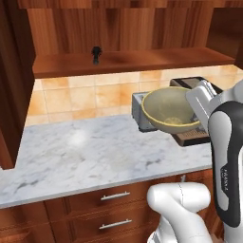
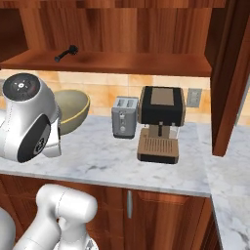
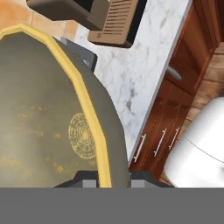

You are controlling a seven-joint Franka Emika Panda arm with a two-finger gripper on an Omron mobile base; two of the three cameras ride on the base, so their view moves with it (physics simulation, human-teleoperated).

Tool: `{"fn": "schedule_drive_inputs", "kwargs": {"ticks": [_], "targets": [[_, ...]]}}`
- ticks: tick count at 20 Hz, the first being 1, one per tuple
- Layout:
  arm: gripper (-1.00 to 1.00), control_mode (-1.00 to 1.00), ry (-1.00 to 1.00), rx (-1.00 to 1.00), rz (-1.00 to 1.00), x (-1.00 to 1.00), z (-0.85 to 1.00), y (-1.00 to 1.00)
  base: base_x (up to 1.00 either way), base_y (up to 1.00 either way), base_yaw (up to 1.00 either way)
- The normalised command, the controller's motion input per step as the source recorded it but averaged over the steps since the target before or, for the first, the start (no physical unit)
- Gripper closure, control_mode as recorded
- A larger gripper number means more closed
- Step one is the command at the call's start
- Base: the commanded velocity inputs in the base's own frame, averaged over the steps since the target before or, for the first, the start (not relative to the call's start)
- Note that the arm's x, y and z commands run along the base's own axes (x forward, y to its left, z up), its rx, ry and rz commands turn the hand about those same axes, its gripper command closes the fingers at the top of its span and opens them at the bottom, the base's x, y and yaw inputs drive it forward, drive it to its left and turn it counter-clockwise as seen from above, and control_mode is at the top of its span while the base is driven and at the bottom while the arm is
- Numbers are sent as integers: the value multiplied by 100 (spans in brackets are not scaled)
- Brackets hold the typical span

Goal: Pick the mug and place it in the sink. Pick the bowl and place it in the open cabinet and then close the cabinet.

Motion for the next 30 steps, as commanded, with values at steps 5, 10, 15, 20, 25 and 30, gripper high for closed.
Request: {"fn": "schedule_drive_inputs", "kwargs": {"ticks": [5, 10, 15, 20, 25, 30], "targets": [[100, -100, -7, 0, -3, 0, 3, -1, 0, -2, -2], [100, -100, -19, 0, -10, 0, 29, 0, 0, 0, 0], [100, -100, -16, 0, -9, 0, 34, -1, 0, 0, 0], [100, -100, -13, 2, -3, 0, 42, 0, 0, 0, 0], [100, -100, 0, 12, 0, 8, 43, -13, 0, 0, 0], [100, -100, 1, 7, 0, 28, 30, -8, 0, 0, 0]]}}
